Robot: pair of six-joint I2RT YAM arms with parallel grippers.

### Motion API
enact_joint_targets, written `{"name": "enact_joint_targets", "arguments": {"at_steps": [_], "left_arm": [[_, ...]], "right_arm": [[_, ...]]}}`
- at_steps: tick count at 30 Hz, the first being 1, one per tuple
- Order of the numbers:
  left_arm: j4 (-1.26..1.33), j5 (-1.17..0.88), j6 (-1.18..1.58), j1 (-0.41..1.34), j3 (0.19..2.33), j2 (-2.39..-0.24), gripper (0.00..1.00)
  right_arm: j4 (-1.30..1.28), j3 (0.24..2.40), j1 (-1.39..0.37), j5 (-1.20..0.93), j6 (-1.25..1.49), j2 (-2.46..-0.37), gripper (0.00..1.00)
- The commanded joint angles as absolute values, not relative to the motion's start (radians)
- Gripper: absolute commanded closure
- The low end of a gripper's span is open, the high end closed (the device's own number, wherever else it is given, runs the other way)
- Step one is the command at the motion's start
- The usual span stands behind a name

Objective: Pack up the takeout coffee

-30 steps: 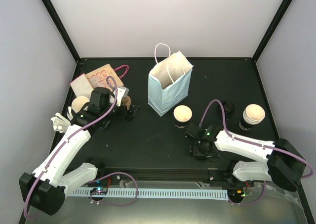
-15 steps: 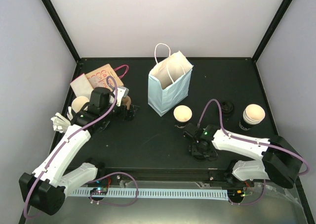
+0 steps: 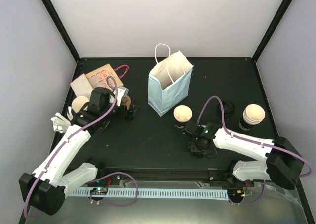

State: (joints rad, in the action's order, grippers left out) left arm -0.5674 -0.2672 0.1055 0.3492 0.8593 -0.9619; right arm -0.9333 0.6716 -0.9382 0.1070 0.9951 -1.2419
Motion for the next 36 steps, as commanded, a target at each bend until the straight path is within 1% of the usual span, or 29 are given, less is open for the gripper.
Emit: {"name": "enact_joint_targets", "arguments": {"at_steps": [1,11,24,36], "left_arm": [[-0.547,-0.285,0.091,0.354,0.865,-0.953,0.01],[-0.548,-0.285,0.091,0.354,0.864,-0.955,0.01],[-0.546,-0.288,0.089,0.355,0.865,-0.960,0.01],[-0.546,-0.291,0.087,0.354,0.866,-0.961,0.01]], "right_arm": [[-0.965,0.736,-0.943,0.155,1.000,-1.239,0.27],[-1.081,0.988,-0.885,0.280,0.872,-1.289,0.27],[-1.077,1.231,-0.806,0.319,0.650,-1.409,0.28],[-1.001,1.282,-0.772,0.252,0.579,-1.485,0.28]]}}
